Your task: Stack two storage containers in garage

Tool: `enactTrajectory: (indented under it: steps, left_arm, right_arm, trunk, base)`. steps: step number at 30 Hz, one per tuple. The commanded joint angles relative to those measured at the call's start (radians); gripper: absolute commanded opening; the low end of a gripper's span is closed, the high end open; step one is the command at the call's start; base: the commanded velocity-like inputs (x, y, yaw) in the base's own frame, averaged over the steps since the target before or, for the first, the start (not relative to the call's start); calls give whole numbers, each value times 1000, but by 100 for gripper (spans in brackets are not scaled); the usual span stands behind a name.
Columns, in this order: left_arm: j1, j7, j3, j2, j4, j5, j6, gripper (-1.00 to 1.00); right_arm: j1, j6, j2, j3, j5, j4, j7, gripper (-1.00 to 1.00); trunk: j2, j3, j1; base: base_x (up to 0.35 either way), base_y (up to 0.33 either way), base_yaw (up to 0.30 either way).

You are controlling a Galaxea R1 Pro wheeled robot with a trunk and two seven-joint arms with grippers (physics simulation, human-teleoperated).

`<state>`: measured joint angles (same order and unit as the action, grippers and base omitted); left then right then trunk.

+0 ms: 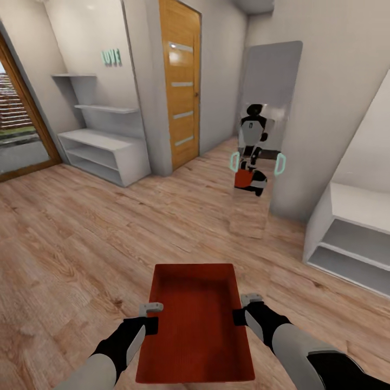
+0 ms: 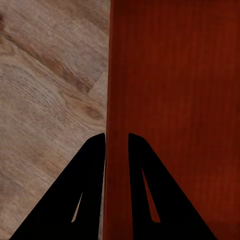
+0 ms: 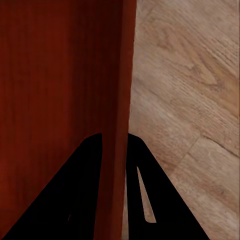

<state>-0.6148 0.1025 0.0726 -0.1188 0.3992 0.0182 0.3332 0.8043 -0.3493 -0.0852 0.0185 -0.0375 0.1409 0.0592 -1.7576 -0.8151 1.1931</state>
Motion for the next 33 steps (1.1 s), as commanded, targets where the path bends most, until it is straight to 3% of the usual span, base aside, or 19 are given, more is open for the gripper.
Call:
enactTrajectory:
  steps: [1,16,33]
  left_arm:
    - [0,-4,-20,18,-2,-29,20,-100]
    - [0,-4,-20,18,-2,-29,20,-100]
    - [0,-4,-20,18,-2,-29,20,-100]
  right_arm:
    - [1,-5,0,57,22,5,-1,-100]
    - [1,-5,0,57,22,5,-1,-100]
    - [1,-5,0,56,22,5,-1,-100]
  trunk:
    - [0,-1,1]
    - [0,-1,1]
    - [0,-1,1]
  base:
    - [348,0,280]
    - [348,0,273]
    - [348,0,28]
